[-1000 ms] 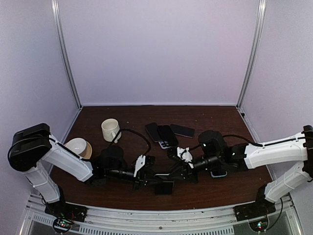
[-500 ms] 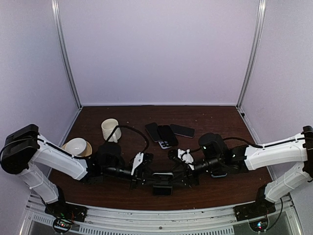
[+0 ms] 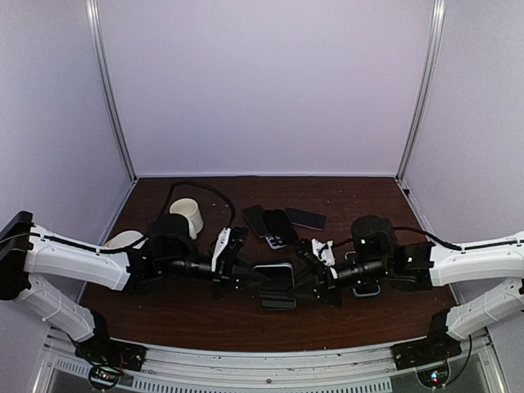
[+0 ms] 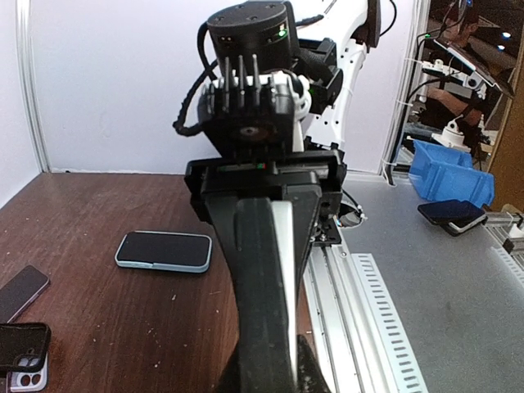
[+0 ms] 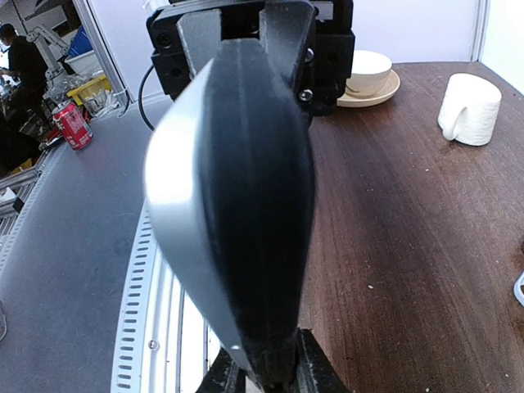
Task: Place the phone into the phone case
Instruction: Press the phone with the phone case against the phone.
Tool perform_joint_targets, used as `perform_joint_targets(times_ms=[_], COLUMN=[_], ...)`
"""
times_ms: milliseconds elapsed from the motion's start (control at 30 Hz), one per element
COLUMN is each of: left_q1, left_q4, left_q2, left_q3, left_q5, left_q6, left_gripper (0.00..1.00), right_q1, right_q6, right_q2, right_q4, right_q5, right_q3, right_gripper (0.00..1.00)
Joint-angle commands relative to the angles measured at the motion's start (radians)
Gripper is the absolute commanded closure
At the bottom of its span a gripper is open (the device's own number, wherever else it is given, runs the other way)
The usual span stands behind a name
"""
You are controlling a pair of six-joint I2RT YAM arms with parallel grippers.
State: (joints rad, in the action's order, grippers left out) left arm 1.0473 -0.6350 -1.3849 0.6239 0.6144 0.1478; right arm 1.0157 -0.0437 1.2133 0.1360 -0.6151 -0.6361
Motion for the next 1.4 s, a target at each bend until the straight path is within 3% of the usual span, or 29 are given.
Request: perform_joint_targets(times_ms=[0,233,333,367,533,700,800,1033,1200,1367], left_q1=[0.0,0.0,-0.001,0.0,0.0,-0.001,-0.001,0.001,0.001,0.001], left_q4=[-0.025,-0.072,-0.072,-0.069,-0.064,-0.044,-0.047,-0.072,-0.114,-0.132], left_q2=[0.052,0.056,0.056,0.057,0.068,0.064,0.052,0.041,0.038,0.05], left_q3=[0.046,0.058,0.065,0.065,0.049,0.045,0.053,0.055,0.046,0.041], left_q5=[0.047,0.064,0.059,0.055,0.011,0.004,0.028,0.044,0.042,0.036], left_q6=[-0.004,0.029,0.036,0.036,0.03,0.014,0.021,0.04,0.063,0.052], left_gripper=[1.0,1.0,1.0,0.96,0.55,0.42,0.45,0.97,1.0,1.0], right_q1=[0.0,0.007,0.007,0.007,0.006,0.004,0.004,0.004,0.004,0.004], right_q6=[0.013,0.037,0.044,0.044,0.091,0.12,0.132,0.144,0.156,0.147], right_q2=[-0.049,-0.069,-0.096,-0.109,-0.182,-0.225,-0.228,-0.213,-0.19,-0.171], right_q4=[-0.028,-0.042,-0.025,-0.021,0.028,0.078,0.109,0.125,0.121,0.069], right_q5=[-0.006,-0.034,-0.031,-0.025,0.013,0.049,0.048,0.031,0.014,0.008], right_q3=[-0.026,-0.073,-0.088,-0.094,-0.106,-0.105,-0.106,-0.125,-0.135,-0.141], right_gripper=[0.83,1.0,1.0,1.0,1.0,1.0,1.0,1.0,0.99,0.58])
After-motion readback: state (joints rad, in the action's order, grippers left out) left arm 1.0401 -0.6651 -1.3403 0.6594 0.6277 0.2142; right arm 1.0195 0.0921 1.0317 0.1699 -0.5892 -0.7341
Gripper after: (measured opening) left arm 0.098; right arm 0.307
